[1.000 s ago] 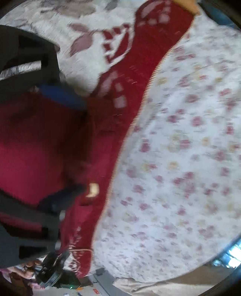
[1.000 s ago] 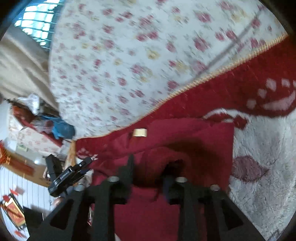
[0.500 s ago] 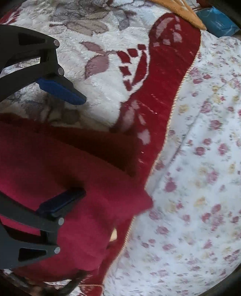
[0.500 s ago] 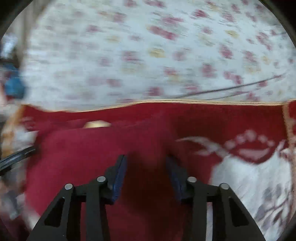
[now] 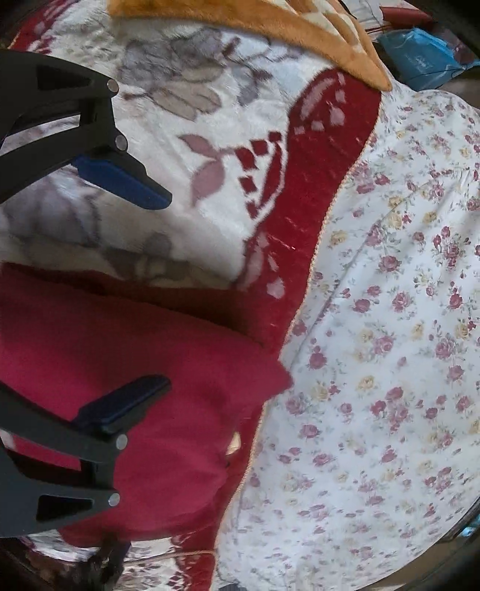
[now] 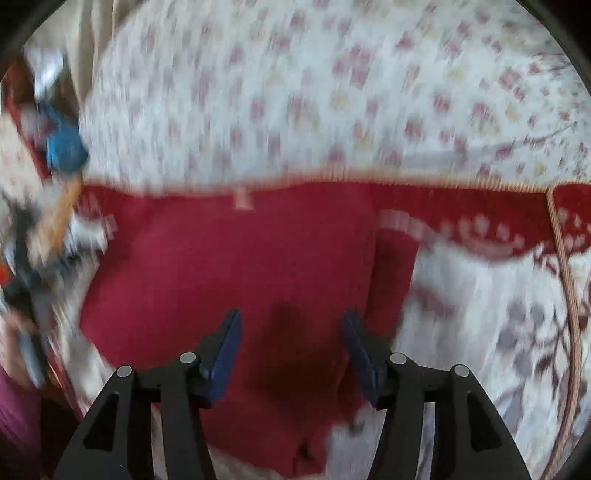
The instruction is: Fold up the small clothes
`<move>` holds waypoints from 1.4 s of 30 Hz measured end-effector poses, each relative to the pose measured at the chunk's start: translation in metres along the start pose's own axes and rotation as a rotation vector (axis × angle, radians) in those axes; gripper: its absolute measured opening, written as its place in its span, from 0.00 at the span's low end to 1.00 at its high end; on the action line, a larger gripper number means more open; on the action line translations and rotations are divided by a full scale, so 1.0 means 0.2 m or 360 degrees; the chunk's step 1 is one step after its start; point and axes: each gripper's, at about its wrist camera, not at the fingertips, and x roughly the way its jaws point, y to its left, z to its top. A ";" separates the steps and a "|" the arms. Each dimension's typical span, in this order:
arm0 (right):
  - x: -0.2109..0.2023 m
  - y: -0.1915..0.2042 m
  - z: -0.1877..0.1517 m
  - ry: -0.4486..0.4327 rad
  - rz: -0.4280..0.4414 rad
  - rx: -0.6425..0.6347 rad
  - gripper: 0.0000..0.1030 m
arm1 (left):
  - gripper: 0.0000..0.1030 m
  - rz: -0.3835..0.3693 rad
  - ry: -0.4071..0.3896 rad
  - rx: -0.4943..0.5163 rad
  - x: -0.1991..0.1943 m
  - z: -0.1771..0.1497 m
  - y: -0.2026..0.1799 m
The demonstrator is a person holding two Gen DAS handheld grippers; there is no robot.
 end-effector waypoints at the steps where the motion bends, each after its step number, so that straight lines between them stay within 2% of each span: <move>1: 0.00 0.01 -0.01 -0.0009 -0.0048 -0.0025 0.59 | 0.88 0.0006 0.0025 -0.0012 -0.02 -0.03 0.02; 3: -0.05 0.05 0.01 -0.0020 -0.0079 -0.0013 0.59 | 0.88 -0.0001 0.0058 -0.0030 -0.05 -0.07 0.03; 6: -0.16 0.16 0.10 -0.0156 0.0063 -0.0043 0.61 | 0.88 -0.0027 0.0074 -0.0079 -0.10 -0.13 0.06; 8: -0.16 0.26 0.17 -0.0172 0.0122 -0.0082 0.64 | 0.88 -0.0034 0.0074 -0.0107 -0.10 -0.17 0.07; 12: 0.01 0.57 0.36 -0.0154 0.0222 -0.0188 0.64 | 0.88 -0.0070 0.0141 -0.0153 -0.03 -0.22 0.08; 15: 0.19 0.76 0.50 -0.0138 0.0273 -0.0250 0.64 | 0.88 -0.0026 0.0160 -0.0121 0.03 -0.23 0.08; 18: 0.41 0.96 0.66 -0.0142 0.0157 -0.0370 0.59 | 0.88 -0.0002 0.0146 -0.0100 0.05 -0.22 0.11; 22: 0.69 1.06 0.78 -0.0049 0.0119 -0.0355 0.51 | 0.89 -0.0043 0.0181 -0.0137 0.10 -0.22 0.16; 24: 0.79 1.11 0.82 -0.0028 0.0082 -0.0368 0.51 | 0.89 -0.0036 0.0172 -0.0107 0.10 -0.21 0.16; 27: 0.83 1.11 0.83 -0.0045 0.0085 -0.0352 0.51 | 0.91 -0.0036 0.0185 -0.0119 0.12 -0.21 0.16; 33: 0.69 1.06 0.79 -0.0068 0.0151 -0.0285 0.52 | 0.92 -0.0014 0.0177 -0.0101 0.13 -0.21 0.15; 36: 0.57 1.06 0.74 -0.0099 0.0223 -0.0321 0.61 | 0.92 -0.0017 0.0172 -0.0108 0.13 -0.21 0.16; 39: 0.57 1.10 0.69 -0.0079 0.0226 -0.0380 0.61 | 0.92 -0.0015 0.0170 -0.0109 0.13 -0.21 0.16; 42: 0.65 1.12 0.68 -0.0037 0.0170 -0.0375 0.61 | 0.92 -0.0013 0.0168 -0.0106 0.12 -0.22 0.16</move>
